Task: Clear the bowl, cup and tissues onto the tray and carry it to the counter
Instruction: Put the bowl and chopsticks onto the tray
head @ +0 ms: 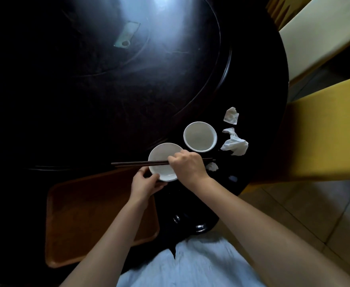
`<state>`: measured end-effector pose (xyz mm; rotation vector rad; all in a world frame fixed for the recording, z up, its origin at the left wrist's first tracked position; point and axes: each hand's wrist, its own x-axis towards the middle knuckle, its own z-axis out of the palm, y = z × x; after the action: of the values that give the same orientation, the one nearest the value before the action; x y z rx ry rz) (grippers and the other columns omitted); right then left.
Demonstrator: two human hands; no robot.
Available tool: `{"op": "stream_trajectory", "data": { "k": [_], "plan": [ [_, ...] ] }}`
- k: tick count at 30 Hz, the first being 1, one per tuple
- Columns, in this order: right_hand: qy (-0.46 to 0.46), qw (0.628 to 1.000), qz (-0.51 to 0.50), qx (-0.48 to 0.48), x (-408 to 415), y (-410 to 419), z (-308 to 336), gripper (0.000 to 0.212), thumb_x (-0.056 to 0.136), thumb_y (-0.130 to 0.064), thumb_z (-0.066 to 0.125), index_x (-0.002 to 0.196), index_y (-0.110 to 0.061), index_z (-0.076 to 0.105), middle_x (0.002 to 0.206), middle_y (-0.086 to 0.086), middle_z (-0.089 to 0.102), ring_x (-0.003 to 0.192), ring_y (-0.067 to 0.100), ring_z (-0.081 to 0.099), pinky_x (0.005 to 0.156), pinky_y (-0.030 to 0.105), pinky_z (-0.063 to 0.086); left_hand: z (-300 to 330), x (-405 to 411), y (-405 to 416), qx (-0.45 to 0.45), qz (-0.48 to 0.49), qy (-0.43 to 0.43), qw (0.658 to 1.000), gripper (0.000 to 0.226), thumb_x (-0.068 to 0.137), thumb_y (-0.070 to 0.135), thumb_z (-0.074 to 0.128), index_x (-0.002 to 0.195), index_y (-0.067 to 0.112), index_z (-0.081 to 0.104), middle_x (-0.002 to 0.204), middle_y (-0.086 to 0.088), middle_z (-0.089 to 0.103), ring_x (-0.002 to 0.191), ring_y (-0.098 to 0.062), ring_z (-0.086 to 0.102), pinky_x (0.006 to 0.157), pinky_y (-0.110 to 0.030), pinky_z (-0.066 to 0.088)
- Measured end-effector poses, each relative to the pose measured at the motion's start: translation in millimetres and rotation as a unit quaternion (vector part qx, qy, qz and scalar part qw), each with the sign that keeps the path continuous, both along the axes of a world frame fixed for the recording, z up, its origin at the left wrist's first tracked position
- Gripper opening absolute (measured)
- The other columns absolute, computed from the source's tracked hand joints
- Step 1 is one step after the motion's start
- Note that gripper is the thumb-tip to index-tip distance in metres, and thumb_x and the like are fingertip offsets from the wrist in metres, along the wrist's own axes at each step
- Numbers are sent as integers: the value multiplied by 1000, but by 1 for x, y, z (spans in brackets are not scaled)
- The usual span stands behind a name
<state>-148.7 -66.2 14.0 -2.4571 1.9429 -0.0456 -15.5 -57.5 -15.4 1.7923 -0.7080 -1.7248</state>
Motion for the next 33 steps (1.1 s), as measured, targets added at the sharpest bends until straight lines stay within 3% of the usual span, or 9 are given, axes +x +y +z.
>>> {"op": "stream_trajectory", "data": {
  "k": [4,7,10,14,19,27,33],
  "plan": [
    [-43,996,-70,-45,10,12,8,24,41,-9,79,49,-18,58,42,-2,54,41,19,54,35,18,28,13,33,8,-18,-20,14,1000,42,85,-1,50,125,11,48,109,-20,62,81,-29,69,64,-26,59],
    [-113,984,-122,-60,25,30,13,14,60,-13,77,66,-22,68,52,-1,61,51,22,61,37,24,40,21,66,17,-22,-35,20,999,44,84,0,53,126,13,48,102,-20,65,83,-28,70,64,-26,59],
    [-192,968,-160,-11,44,48,23,17,78,-21,66,94,-25,70,76,1,72,76,26,67,56,35,52,27,104,28,-29,-44,13,999,44,83,1,53,125,14,50,95,-14,68,79,-25,72,71,-31,59],
    [-212,956,-194,52,67,63,26,28,87,-26,58,113,-25,65,102,1,72,99,22,65,77,38,53,23,163,46,-30,-12,-10,999,44,84,0,52,125,14,50,94,-8,66,75,-21,72,70,-30,59],
    [-197,954,-211,85,97,68,18,29,88,-29,56,117,-29,62,108,-2,71,101,18,64,79,34,52,14,220,59,-21,24,-13,999,47,85,1,51,131,13,47,103,-9,64,88,-27,68,68,-26,59],
    [-168,962,-199,86,139,55,7,29,89,-26,55,117,-26,63,110,-4,70,103,17,64,79,32,53,-4,265,61,-10,32,-15,999,49,85,-1,50,131,12,47,94,-10,65,88,-31,68,69,-29,59],
    [-66,984,-133,95,158,40,-4,28,91,-17,48,114,-24,64,104,2,70,100,22,63,73,35,53,-13,275,62,-9,-4,-3,1000,49,86,3,52,134,16,44,96,-10,67,89,-30,68,68,-26,58]
  ]
}}
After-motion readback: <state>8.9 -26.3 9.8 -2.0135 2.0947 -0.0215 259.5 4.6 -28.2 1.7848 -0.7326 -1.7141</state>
